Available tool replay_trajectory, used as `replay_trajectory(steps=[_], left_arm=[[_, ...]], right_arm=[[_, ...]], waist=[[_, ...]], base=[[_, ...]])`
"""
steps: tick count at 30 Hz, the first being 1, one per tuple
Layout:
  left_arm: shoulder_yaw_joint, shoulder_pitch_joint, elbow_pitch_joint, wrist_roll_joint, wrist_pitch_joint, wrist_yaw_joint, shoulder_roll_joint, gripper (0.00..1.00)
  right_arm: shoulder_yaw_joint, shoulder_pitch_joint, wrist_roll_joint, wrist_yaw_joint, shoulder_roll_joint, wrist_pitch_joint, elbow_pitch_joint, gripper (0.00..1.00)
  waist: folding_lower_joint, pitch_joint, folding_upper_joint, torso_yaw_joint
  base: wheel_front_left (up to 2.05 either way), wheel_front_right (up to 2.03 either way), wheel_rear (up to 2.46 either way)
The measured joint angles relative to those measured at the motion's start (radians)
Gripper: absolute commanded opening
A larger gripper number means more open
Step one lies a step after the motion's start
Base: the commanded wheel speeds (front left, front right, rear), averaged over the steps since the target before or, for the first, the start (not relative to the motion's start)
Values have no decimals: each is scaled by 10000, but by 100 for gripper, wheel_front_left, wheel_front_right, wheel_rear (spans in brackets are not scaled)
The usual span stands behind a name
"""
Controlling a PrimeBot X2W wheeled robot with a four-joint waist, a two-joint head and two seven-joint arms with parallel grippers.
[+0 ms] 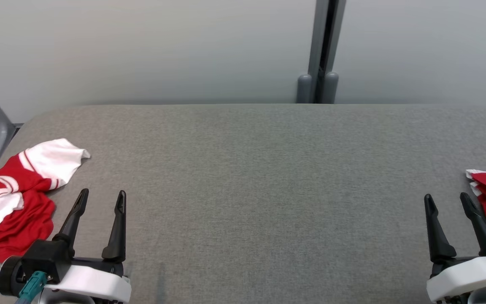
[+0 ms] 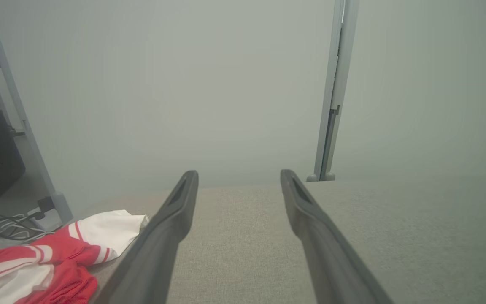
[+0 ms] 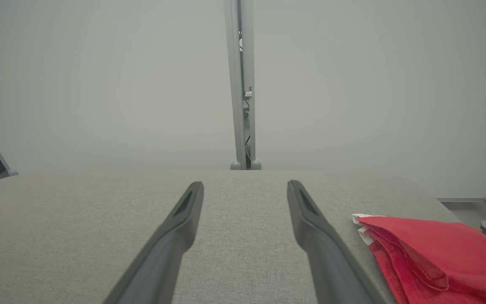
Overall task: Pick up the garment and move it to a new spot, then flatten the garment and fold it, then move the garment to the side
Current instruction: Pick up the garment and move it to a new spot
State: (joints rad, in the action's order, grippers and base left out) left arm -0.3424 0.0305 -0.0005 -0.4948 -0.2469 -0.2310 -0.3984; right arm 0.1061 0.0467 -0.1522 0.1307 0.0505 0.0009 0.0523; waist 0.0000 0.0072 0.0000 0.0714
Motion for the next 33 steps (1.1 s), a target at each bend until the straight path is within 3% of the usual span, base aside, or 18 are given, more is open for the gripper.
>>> replay_trajectory(steps=[21, 26, 33], left_arm=[[554, 377, 38, -102, -132, 115, 328, 100], [654, 357, 23, -38, -142, 205, 426, 100], [922, 380, 6, 157, -148, 336, 556, 100]], right_arm=[[-978, -381, -75, 0, -13, 111, 288, 100], [-1018, -391, -75, 0, -15, 121, 276, 100], [-1095, -398, -146, 0, -6, 207, 291, 100]], waist=[[0, 288, 0, 3913], [0, 383, 0, 4357], [0, 468, 0, 4315]], base=[[0, 0, 0], [0, 0, 0], [0, 0, 0]])
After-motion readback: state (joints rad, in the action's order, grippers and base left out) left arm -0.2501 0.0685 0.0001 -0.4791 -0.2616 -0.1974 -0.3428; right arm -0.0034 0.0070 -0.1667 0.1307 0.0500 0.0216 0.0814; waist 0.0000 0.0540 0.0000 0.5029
